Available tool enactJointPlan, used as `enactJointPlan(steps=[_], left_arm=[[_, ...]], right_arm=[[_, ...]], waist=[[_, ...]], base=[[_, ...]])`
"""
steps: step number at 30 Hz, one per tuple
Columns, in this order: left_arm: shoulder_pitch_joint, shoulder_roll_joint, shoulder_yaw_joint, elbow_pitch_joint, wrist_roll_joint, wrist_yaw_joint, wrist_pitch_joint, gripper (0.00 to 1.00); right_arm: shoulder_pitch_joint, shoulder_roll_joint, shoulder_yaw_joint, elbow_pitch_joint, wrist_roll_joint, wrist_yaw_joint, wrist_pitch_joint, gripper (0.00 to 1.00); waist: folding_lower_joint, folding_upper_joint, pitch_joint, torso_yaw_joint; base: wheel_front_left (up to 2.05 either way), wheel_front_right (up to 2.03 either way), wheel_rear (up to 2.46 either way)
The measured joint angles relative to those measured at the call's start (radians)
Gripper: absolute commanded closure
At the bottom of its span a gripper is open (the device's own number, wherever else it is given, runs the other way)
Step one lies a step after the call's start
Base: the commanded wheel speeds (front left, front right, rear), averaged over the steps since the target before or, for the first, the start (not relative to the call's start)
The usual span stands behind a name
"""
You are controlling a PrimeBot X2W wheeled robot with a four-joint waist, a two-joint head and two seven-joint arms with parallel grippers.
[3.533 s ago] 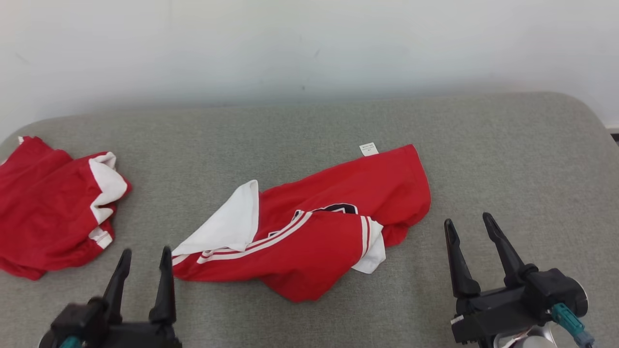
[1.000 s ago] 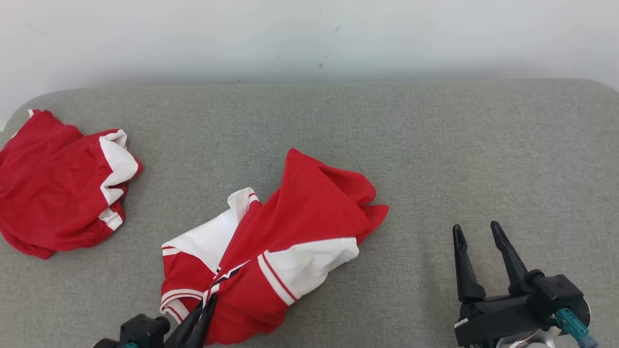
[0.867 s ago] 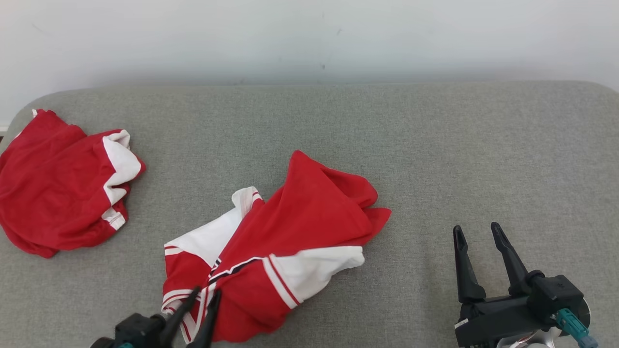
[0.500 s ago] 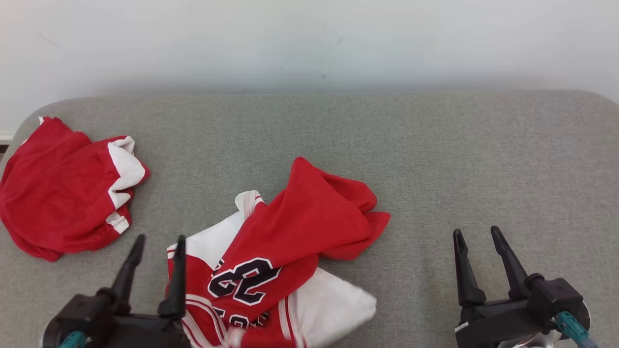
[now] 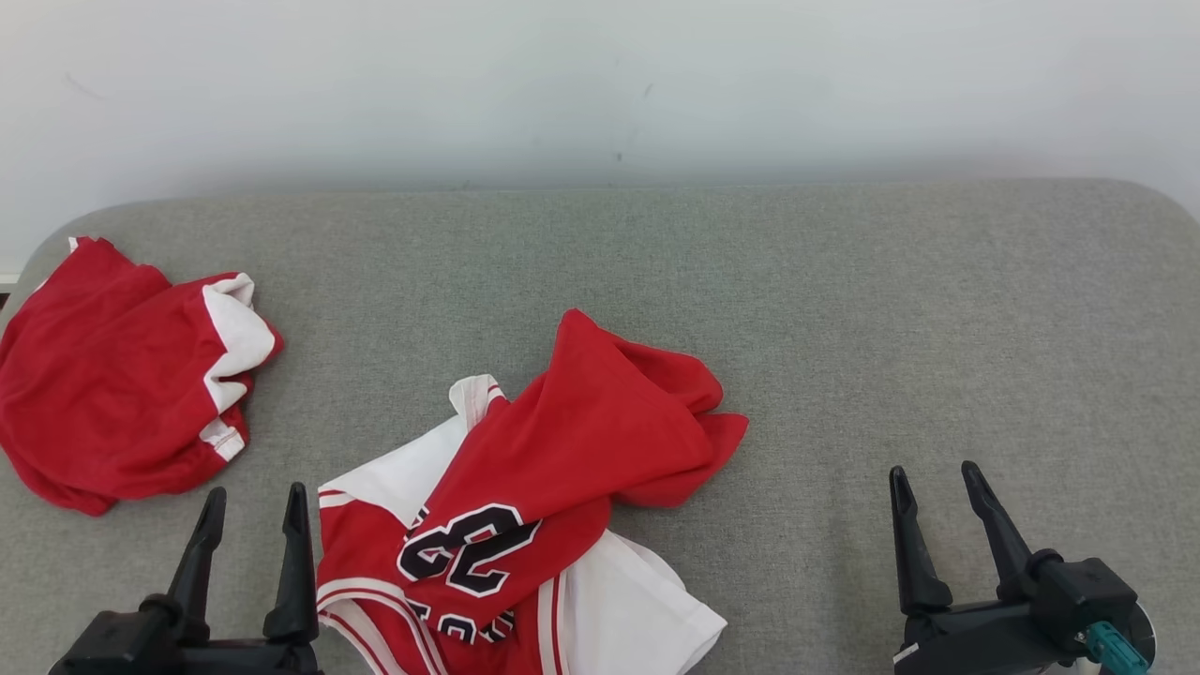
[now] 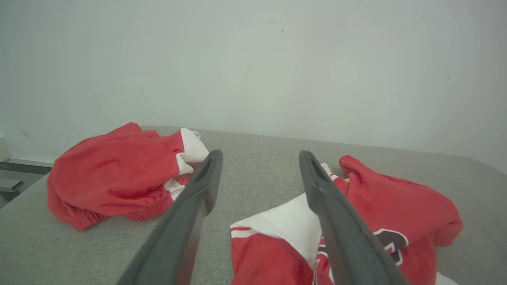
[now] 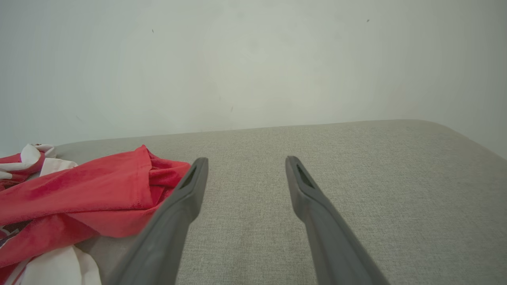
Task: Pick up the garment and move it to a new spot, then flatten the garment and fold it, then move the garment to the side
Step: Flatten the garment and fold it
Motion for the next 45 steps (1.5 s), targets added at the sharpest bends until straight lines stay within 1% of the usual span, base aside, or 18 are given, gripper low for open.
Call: enactJointPlan(steps=[6,9,12,17,22,27,32,38,39,40,43,45], left_arm=[[0.001,-0.036,0.025,0.012,0.047,-0.027,0.000,0.00],[-0.006,-0.044,0.037,0.024,0.057,-0.043,0.000,0.00],[-0.014,-0.059,0.042,0.030,0.067,-0.052,0.000,0.00],[-0.031,-0.078,0.040,0.039,0.076,-0.068,0.000,0.00],[-0.050,-0.093,0.030,0.055,0.081,-0.078,0.000,0.00],[-0.075,-0.103,0.008,0.073,0.081,-0.086,0.000,0.00],[-0.090,-0.112,-0.017,0.086,0.080,-0.087,0.000,0.00],[-0.097,-0.117,-0.029,0.097,0.074,-0.092,0.000,0.00],[-0.097,-0.117,-0.029,0.099,0.074,-0.092,0.000,0.00],[-0.097,-0.117,-0.029,0.100,0.074,-0.092,0.000,0.00],[-0.099,-0.119,-0.029,0.104,0.073,-0.092,0.000,0.00],[-0.105,-0.119,-0.033,0.105,0.072,-0.093,0.000,0.00]], right_arm=[[-0.017,-0.021,0.030,0.033,-0.003,0.000,0.000,0.00],[-0.064,-0.043,0.067,0.063,-0.003,0.000,0.000,0.00],[-0.132,-0.067,0.115,0.120,-0.003,0.000,0.003,0.00],[-0.289,-0.091,0.223,0.221,0.009,0.000,0.064,0.00],[-0.445,-0.100,0.334,0.353,0.071,0.000,0.151,0.00],[-0.568,-0.116,0.402,0.503,0.136,0.000,0.241,0.00],[-0.638,-0.127,0.440,0.610,0.185,0.000,0.288,0.00],[-0.677,-0.126,0.522,0.733,0.261,0.000,0.371,0.00],[-0.679,-0.126,0.529,0.744,0.272,0.000,0.371,0.41],[-0.681,-0.126,0.537,0.751,0.286,0.000,0.373,1.00],[-0.687,-0.129,0.555,0.760,0.324,0.000,0.355,1.00],[-0.697,-0.142,0.555,0.766,0.343,0.000,0.321,1.00]], waist=[[0.0001,0.0000,-0.005,0.014],[0.0000,0.0000,-0.006,0.025],[0.0000,0.0000,-0.004,0.040],[0.0000,0.0000,0.004,0.075],[0.0001,0.0000,0.018,0.120],[0.0001,0.0001,0.035,0.173],[0.0001,0.0001,0.052,0.217],[0.0001,0.0000,0.074,0.275],[0.0001,0.0000,0.076,0.281],[0.0001,0.0001,0.079,0.286],[0.0001,0.0001,0.084,0.294],[0.0001,0.0001,0.086,0.295]], base=[[0.00,0.00,0.00],[0.00,0.00,0.00],[0.00,0.00,0.00],[0.00,0.00,0.00],[0.00,0.00,0.00],[0.00,0.00,0.00],[0.00,0.00,0.00],[0.00,0.00,0.00],[0.00,0.00,0.00],[0.00,0.00,0.00],[0.00,0.00,0.00],[0.00,0.00,0.00]])
